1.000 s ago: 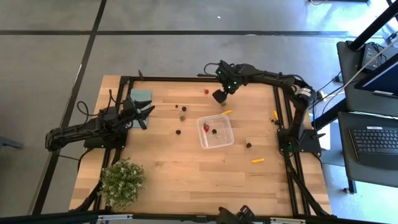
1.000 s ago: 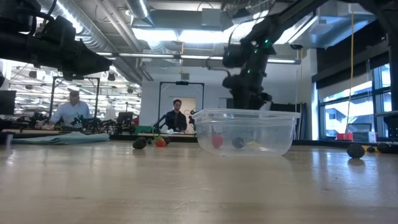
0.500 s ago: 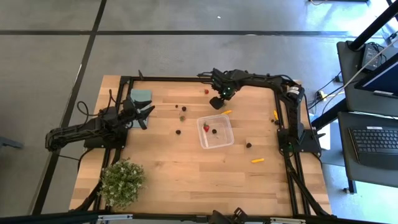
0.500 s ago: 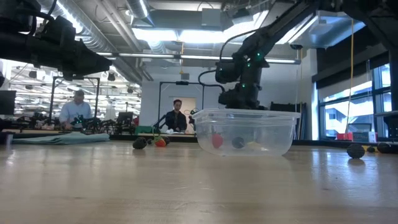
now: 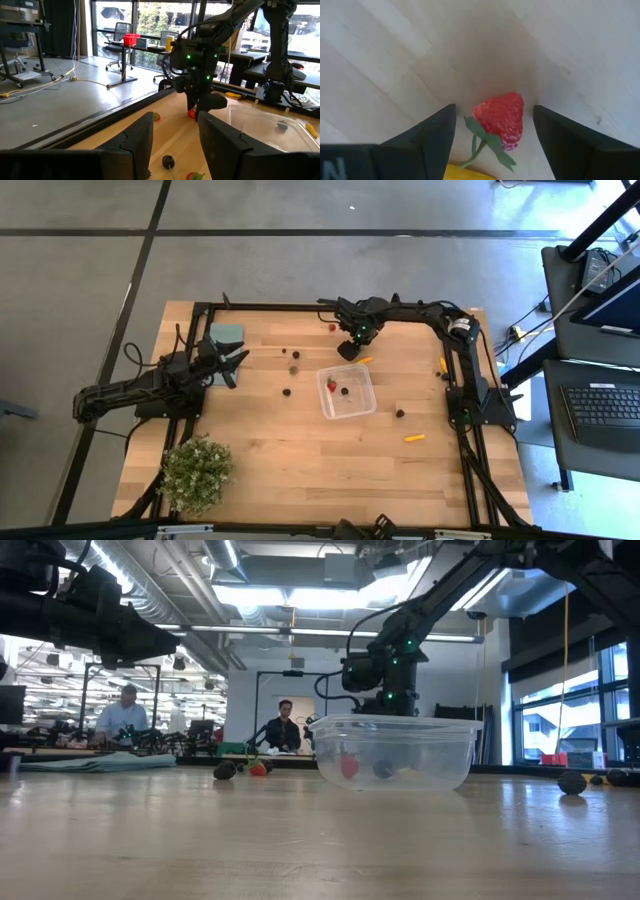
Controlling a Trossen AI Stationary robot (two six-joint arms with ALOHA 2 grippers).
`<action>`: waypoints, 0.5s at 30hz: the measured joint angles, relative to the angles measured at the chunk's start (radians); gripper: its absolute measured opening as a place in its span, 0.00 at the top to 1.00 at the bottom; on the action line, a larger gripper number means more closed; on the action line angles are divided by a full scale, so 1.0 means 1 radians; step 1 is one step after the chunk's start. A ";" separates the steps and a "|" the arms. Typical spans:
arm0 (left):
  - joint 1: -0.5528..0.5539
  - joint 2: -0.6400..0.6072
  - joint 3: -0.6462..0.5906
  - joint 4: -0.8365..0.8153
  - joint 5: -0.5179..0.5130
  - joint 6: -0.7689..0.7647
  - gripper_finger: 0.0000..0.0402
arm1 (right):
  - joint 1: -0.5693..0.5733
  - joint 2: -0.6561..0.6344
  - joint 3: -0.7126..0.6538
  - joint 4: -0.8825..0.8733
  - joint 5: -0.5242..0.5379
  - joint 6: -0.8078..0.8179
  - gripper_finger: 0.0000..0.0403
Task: Pick and placing Produce into tupperware
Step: Put the top right strawberry into the transparent bin
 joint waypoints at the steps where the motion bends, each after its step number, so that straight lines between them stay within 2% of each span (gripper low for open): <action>1: 0.000 0.000 0.000 0.000 0.000 0.000 0.63 | 0.000 0.002 0.000 0.000 0.000 0.000 0.35; 15: 0.000 0.000 0.000 0.000 0.000 0.000 0.63 | -0.001 0.004 0.001 -0.002 -0.002 -0.001 0.62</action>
